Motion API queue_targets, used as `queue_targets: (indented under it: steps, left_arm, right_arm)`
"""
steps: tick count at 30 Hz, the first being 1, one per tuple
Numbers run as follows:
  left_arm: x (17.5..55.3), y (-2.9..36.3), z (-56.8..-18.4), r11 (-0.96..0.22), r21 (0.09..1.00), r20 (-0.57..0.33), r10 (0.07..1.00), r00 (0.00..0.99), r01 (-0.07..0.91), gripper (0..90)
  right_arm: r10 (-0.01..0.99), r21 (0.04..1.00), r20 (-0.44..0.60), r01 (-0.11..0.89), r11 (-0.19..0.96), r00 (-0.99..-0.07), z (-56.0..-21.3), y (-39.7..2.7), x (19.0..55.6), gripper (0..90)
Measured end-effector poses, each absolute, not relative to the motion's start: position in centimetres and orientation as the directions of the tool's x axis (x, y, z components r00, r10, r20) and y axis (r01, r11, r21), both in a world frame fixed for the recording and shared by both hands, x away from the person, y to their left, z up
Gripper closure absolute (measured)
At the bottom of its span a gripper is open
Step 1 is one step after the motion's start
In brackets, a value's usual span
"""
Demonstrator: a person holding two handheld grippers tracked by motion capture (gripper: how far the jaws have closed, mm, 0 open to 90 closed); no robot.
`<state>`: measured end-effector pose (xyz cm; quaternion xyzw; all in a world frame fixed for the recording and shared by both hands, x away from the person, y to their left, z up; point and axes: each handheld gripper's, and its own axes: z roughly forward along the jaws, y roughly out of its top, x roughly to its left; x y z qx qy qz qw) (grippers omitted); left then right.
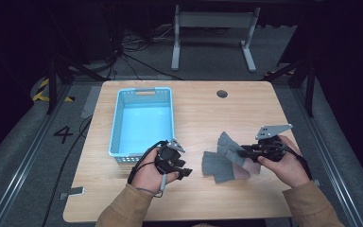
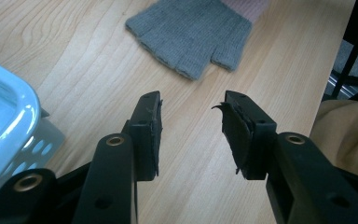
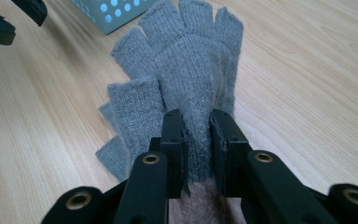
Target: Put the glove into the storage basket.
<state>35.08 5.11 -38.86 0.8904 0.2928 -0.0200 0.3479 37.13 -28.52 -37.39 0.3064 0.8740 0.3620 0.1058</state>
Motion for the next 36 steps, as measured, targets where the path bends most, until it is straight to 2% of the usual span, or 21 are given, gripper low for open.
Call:
queue_targets:
  steps: [30, 32, 33, 36]
  left_arm:
    - [35.0, 3.3, -39.8, -0.611, 0.593, -0.241, 0.486, 0.84, 0.524, 61.1]
    - [35.0, 3.2, -40.0, -0.615, 0.591, -0.241, 0.482, 0.842, 0.521, 61.5]
    - [35.0, 3.0, -40.1, -0.62, 0.587, -0.24, 0.481, 0.843, 0.521, 61.6]
    - [35.1, 2.7, -40.3, -0.624, 0.583, -0.242, 0.478, 0.844, 0.52, 61.8]
  right_arm:
    - [0.532, 0.614, 0.031, 0.436, 0.658, -0.846, -40.9, -25.7, 37.1, 76.3]
    - [0.531, 0.61, 0.031, 0.437, 0.661, -0.847, -41.0, -25.7, 37.1, 75.2]
    - [0.531, 0.617, 0.021, 0.43, 0.66, -0.847, -41.3, -25.6, 37.1, 69.6]
    - [0.537, 0.625, 0.009, 0.424, 0.655, -0.843, -41.4, -25.6, 37.1, 64.8]
